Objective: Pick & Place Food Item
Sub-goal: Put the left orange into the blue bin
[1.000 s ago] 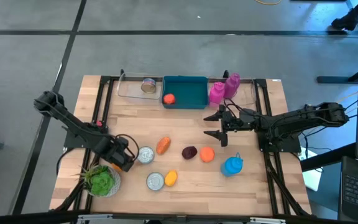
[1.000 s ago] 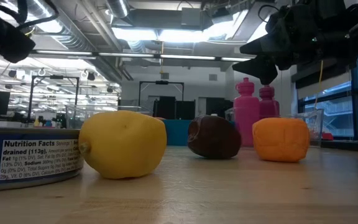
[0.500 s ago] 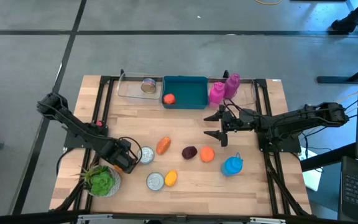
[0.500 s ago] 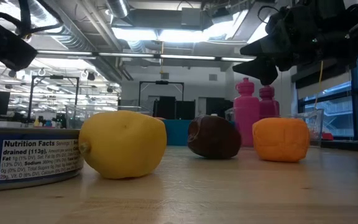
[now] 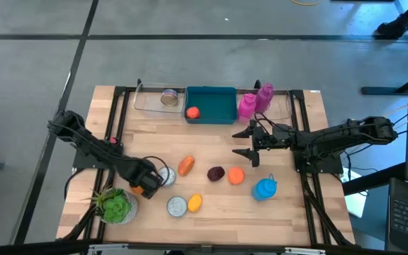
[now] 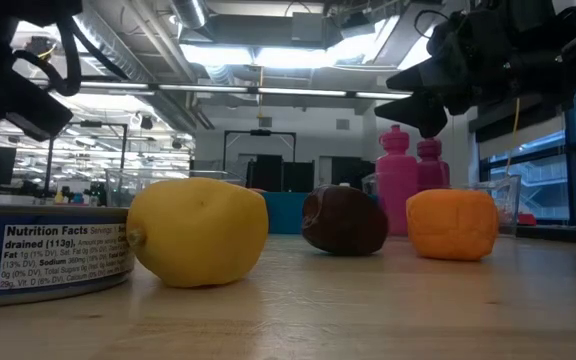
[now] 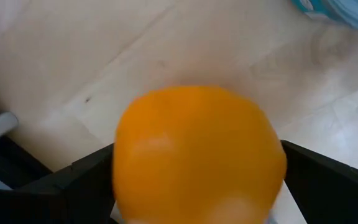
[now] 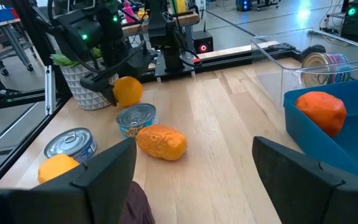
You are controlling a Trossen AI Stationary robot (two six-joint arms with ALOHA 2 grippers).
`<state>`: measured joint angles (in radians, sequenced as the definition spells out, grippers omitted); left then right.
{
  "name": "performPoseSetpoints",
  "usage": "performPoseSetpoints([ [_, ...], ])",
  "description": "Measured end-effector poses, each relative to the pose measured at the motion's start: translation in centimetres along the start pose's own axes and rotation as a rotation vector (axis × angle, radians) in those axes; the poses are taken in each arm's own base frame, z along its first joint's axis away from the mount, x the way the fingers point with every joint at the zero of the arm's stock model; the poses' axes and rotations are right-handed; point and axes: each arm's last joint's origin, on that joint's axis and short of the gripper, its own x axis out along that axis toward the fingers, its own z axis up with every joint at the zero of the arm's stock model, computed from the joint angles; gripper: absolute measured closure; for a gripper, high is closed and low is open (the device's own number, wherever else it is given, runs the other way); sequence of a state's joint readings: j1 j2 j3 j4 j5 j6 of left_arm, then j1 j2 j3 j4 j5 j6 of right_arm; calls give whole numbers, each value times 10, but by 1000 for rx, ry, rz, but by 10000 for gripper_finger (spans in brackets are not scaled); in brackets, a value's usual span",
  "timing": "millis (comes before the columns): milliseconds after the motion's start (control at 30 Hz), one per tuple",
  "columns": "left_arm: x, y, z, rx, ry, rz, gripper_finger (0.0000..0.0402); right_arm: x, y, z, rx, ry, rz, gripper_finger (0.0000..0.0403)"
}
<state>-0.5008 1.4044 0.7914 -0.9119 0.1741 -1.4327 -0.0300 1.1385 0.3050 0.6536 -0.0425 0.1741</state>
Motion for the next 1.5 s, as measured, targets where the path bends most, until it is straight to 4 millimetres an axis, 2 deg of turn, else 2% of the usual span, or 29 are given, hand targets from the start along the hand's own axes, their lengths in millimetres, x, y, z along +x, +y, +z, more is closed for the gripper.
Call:
performPoseSetpoints([
  [200, -1, 0, 4, 43, 8, -5, 8, 0, 0, 0, 0, 3, -1, 85],
  [567, -1, 1, 5, 41, 32, -10, 86, 0, 0, 0, 0, 3, -1, 85],
  [967, -2, 1, 4, 123, 41, -19, 95, 0, 0, 0, 0, 3, -1, 85],
  [1233, -24, 12, 2, 95, -20, -92, 95, 0, 0, 0, 0, 3, -1, 85],
  [1500, -56, 33, -1, 86, -219, -220, 96, 0, 0, 0, 0, 3, -1, 85],
])
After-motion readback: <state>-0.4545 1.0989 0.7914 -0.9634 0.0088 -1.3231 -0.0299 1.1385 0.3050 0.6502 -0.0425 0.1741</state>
